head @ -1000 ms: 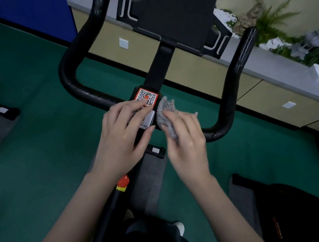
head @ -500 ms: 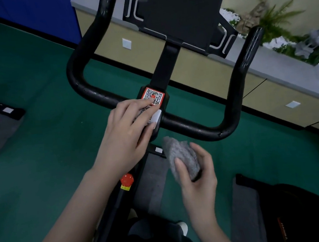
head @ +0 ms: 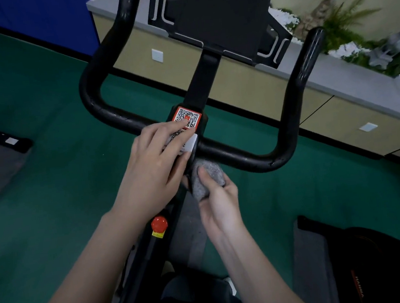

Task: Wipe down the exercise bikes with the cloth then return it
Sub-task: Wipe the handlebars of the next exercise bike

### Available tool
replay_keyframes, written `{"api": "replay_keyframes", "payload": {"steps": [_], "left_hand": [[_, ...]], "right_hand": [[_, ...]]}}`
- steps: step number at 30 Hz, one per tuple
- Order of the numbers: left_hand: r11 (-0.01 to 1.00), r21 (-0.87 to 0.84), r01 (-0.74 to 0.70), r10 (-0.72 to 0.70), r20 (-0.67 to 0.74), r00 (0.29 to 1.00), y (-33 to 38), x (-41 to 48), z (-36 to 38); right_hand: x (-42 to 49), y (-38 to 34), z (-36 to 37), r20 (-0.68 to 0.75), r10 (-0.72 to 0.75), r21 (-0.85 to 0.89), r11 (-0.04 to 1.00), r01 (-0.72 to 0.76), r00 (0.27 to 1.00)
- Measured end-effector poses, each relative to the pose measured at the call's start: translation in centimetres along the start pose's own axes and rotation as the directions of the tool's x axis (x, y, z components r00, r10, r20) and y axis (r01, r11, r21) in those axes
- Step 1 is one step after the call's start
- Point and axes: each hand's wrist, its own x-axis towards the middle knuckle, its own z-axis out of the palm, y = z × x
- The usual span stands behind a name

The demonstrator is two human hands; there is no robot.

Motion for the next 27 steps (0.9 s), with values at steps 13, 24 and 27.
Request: {"api": "replay_keyframes", "payload": {"steps": [13, 24, 27], "left_hand": [[1.0, 0.011, -0.01, 0.009, 0.005, 1.0, -0.1, -0.1, 0.0], [0.999, 0.023, -0.023, 0.023, -0.002, 1.0, -0.3, -0.2, 0.3], [1.0, 0.021, -0.022, 0.022, -0.002, 1.0, -0.1, -0.1, 0.1]], "right_hand": [[-0.1, -1.6, -1.2, -0.036, -0.108, 0.047, 0.993, 0.11, 0.993], [-0.9, -0.7, -0.9, -0.079, -0.151, 0.008, 0.988, 0.152, 0.985], [-1.2, -2.2, -2.9, -0.138, -0.26, -0.052, 0.966, 0.255, 0.956]]}}
